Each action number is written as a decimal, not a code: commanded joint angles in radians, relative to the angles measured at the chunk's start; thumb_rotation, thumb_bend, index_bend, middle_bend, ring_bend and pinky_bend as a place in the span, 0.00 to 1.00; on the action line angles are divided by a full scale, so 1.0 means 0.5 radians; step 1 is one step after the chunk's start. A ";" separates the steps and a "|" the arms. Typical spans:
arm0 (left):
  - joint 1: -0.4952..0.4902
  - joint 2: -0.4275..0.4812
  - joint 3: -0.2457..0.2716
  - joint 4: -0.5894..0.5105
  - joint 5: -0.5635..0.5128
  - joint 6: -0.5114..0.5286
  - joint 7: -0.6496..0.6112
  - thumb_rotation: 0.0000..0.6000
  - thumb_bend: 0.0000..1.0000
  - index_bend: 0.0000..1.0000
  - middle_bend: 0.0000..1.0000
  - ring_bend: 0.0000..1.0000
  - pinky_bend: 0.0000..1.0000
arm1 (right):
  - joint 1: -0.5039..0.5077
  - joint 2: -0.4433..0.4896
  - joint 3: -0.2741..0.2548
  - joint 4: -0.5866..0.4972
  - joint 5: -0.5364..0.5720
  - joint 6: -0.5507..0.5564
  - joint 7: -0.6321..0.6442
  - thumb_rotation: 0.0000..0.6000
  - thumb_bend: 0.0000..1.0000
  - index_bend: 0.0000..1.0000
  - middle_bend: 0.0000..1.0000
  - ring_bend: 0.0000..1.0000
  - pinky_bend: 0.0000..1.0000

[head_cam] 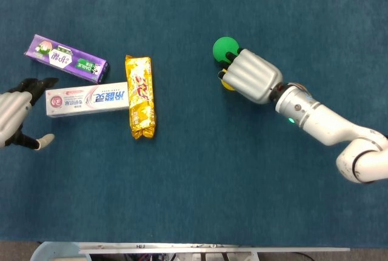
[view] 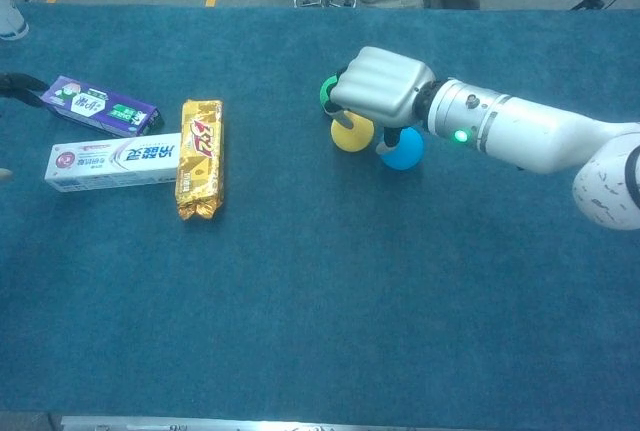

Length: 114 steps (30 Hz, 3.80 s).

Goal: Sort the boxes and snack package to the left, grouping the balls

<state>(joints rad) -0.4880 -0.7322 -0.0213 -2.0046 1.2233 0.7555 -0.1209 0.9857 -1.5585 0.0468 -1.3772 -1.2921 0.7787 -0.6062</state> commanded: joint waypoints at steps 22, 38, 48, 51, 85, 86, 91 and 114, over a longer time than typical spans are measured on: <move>0.033 0.034 0.019 -0.011 -0.005 0.030 -0.012 1.00 0.27 0.00 0.12 0.00 0.14 | 0.221 -0.078 0.296 -0.008 0.575 -0.190 0.023 1.00 0.02 0.40 0.38 0.28 0.42; 0.065 0.057 0.027 -0.017 0.046 0.052 -0.055 1.00 0.27 0.00 0.12 0.00 0.14 | 0.316 -0.260 0.076 0.080 0.616 -0.116 -0.246 1.00 0.02 0.37 0.35 0.25 0.40; 0.070 0.062 0.029 -0.009 0.068 0.043 -0.084 1.00 0.27 0.00 0.12 0.00 0.14 | 0.299 -0.326 0.019 0.190 0.608 -0.109 -0.242 1.00 0.02 0.34 0.33 0.24 0.40; 0.068 0.059 0.027 -0.003 0.073 0.037 -0.094 1.00 0.27 0.00 0.12 0.00 0.14 | 0.279 -0.336 -0.001 0.214 0.586 -0.092 -0.234 1.00 0.03 0.34 0.33 0.24 0.40; 0.029 0.032 0.015 0.010 0.063 -0.019 -0.103 1.00 0.27 0.00 0.12 0.00 0.14 | 0.026 -0.041 -0.087 0.003 0.327 0.050 -0.060 1.00 0.05 0.43 0.36 0.29 0.49; 0.027 0.030 0.014 0.009 0.061 -0.021 -0.102 1.00 0.27 0.00 0.12 0.00 0.14 | 0.022 -0.036 -0.087 -0.001 0.325 0.050 -0.057 1.00 0.05 0.43 0.36 0.29 0.49; 0.015 0.020 0.011 0.006 0.051 -0.029 -0.087 1.00 0.27 0.00 0.12 0.00 0.14 | 0.004 -0.031 -0.082 -0.003 0.306 0.050 -0.045 1.00 0.05 0.43 0.36 0.29 0.49; 0.035 0.043 0.028 -0.009 0.032 -0.008 -0.072 1.00 0.27 0.00 0.13 0.00 0.14 | 0.180 -0.103 0.286 0.115 0.803 -0.155 0.085 1.00 0.04 0.34 0.35 0.28 0.47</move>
<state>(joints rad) -0.4705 -0.7107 -0.0073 -2.0087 1.2392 0.7513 -0.1567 1.0532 -1.6002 0.1679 -1.3358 -0.9415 0.7299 -0.5581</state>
